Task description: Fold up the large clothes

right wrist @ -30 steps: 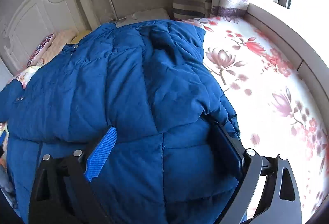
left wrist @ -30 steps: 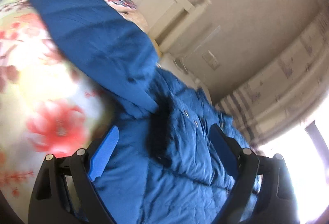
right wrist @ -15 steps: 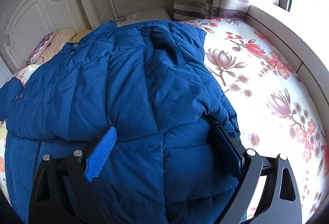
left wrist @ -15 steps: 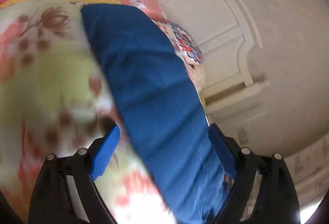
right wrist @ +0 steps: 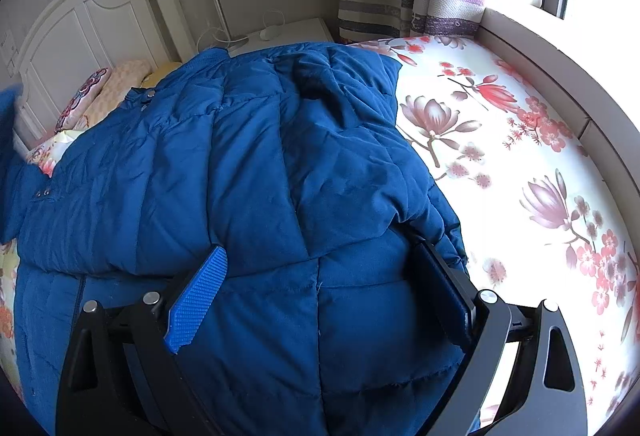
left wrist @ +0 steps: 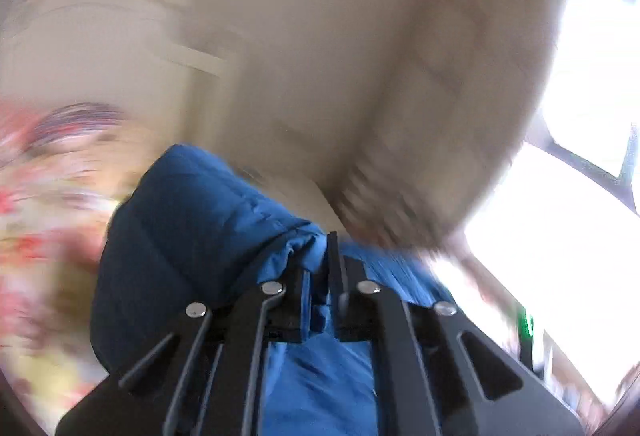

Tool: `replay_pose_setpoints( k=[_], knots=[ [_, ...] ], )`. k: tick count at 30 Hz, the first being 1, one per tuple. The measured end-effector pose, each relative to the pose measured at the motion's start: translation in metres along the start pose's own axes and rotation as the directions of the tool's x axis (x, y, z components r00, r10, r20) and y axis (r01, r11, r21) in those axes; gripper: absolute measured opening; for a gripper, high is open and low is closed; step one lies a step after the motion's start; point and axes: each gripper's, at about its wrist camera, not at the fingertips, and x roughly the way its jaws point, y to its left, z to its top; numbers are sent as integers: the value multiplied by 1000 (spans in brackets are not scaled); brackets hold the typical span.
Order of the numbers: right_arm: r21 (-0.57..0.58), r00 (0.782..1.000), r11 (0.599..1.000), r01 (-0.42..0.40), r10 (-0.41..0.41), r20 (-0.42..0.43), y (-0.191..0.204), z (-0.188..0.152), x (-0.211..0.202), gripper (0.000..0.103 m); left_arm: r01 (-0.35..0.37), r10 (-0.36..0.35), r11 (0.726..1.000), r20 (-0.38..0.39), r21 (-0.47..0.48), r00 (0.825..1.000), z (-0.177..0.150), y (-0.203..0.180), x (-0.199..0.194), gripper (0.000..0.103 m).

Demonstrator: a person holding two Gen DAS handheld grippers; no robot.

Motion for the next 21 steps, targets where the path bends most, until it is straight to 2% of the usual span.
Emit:
replay_pose_setpoints(
  k=[1, 2, 3, 4, 5, 6, 7, 8, 10, 12, 13, 15, 16, 17, 18, 19, 20, 21],
  knots=[
    [3, 1000, 1000, -3, 3, 1, 0, 0, -1, 90, 4, -2, 998, -47, 55, 999, -11, -21, 15, 14],
    [5, 1000, 1000, -5, 5, 3, -1, 0, -1, 90, -5, 20, 991, -115, 131, 993, -30, -48, 38, 27],
    [8, 1000, 1000, -9, 9, 4, -2, 0, -1, 90, -9, 39, 986, -181, 164, 983, -48, -63, 58, 39],
    [10, 1000, 1000, -11, 11, 4, -3, -1, -2, 90, 14, 35, 985, -278, 172, 960, -72, -73, 82, 54],
    [14, 1000, 1000, -17, 17, 6, -4, -1, -2, 90, 13, 46, 983, -317, 183, 947, -87, -78, 93, 56],
    [16, 1000, 1000, -21, 21, 7, -5, -1, -2, 90, -11, 89, 974, -337, 228, 937, -105, -84, 102, 56],
    [19, 1000, 999, -26, 26, 8, -6, -1, -3, 90, -30, 136, 954, -341, 298, 930, -118, -92, 105, 61],
    [20, 1000, 999, -29, 29, 8, -6, -1, -3, 90, -28, 152, 940, -345, 341, 926, -123, -99, 103, 71],
    [24, 999, 999, -36, 35, 9, -8, -1, -3, 90, 2, 139, 920, -331, 393, 933, -121, -108, 89, 79],
    [27, 999, 999, -42, 42, 11, -10, -1, -3, 90, -18, 158, 895, -278, 445, 948, -118, -115, 64, 79],
    [30, 999, 998, -47, 46, 13, -11, -1, -3, 90, -37, 170, 870, -228, 492, 959, -115, -121, 48, 80],
    [35, 998, 998, -56, 55, 16, -13, -1, -4, 90, -92, 208, 779, -117, 620, 971, -114, -136, 24, 87],
    [37, 998, 998, -58, 57, 17, -13, -1, -4, 90, -131, 229, 709, -51, 693, 972, -117, -143, 15, 90],
    [35, 998, 998, -57, 56, 17, -14, -1, -4, 90, -186, 254, 620, 29, 762, 967, -125, -149, 1, 91],
    [34, 998, 998, -56, 55, 16, -14, -1, -4, 90, -220, 269, 569, 73, 792, 960, -130, -149, -8, 91],
    [33, 998, 998, -55, 54, 16, -15, -1, -4, 90, -225, 269, 578, 77, 784, 960, -129, -143, -15, 91],
    [34, 998, 998, -56, 55, 17, -14, -1, -4, 90, -220, 260, 622, 67, 751, 963, -125, -137, -20, 92],
    [34, 998, 998, -56, 55, 17, -14, -1, -4, 90, -214, 245, 707, 51, 674, 968, -115, -120, -27, 92]
  ],
)
